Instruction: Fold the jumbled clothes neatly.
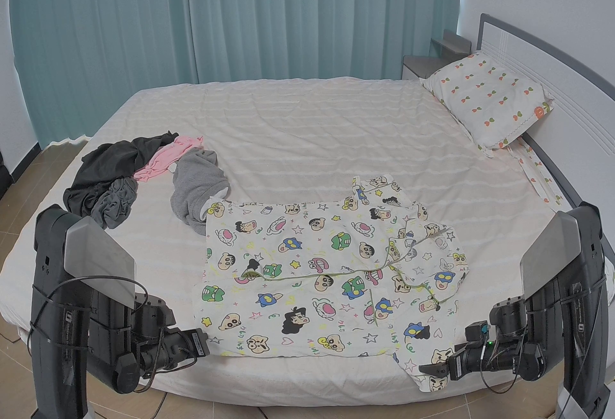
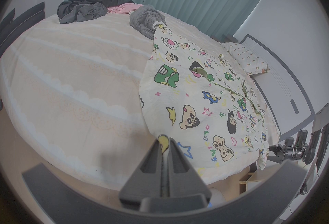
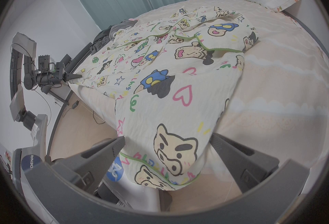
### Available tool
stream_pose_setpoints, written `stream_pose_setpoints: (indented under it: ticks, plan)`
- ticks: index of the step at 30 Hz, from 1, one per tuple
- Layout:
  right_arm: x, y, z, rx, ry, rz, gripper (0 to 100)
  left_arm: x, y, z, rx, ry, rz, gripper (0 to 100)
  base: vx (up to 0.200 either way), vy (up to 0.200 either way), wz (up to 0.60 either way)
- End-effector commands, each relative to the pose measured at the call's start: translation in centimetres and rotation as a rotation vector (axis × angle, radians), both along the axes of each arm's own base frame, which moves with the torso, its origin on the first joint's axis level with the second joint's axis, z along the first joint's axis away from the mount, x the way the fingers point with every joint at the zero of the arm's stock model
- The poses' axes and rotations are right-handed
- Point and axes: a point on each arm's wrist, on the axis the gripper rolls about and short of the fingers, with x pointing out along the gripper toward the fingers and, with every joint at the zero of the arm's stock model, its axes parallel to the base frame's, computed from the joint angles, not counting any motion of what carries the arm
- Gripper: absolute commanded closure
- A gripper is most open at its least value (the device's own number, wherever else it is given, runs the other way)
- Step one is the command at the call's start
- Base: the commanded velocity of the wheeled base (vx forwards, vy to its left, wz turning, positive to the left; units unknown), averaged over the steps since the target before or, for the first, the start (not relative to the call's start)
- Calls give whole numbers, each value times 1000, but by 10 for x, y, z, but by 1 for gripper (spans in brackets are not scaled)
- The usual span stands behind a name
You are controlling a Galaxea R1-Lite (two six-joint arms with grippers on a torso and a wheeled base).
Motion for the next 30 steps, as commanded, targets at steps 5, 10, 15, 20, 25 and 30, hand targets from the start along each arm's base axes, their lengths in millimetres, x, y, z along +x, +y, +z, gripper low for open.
stream_pose_setpoints:
  ticks: [5,10,15,20,25,30]
  plan:
    - [14,1,-5,-1,-21,2,0,0,-1,1,-4,-15,-5,100,0,0,0]
    - [16,2,-4,-1,-24,3,0,1,-2,1,-3,-17,-5,100,0,0,0]
    - [13,0,-4,-4,-22,0,100,-1,-2,1,0,-10,-8,100,0,0,0]
    - [2,-3,0,-1,-6,-1,100,-2,-2,1,7,-11,-12,100,0,0,0]
    - [-10,-5,2,18,23,17,100,-5,-1,1,10,3,-18,100,0,0,0]
    - [-21,-5,5,15,61,41,100,-8,0,1,29,11,-32,100,0,0,0]
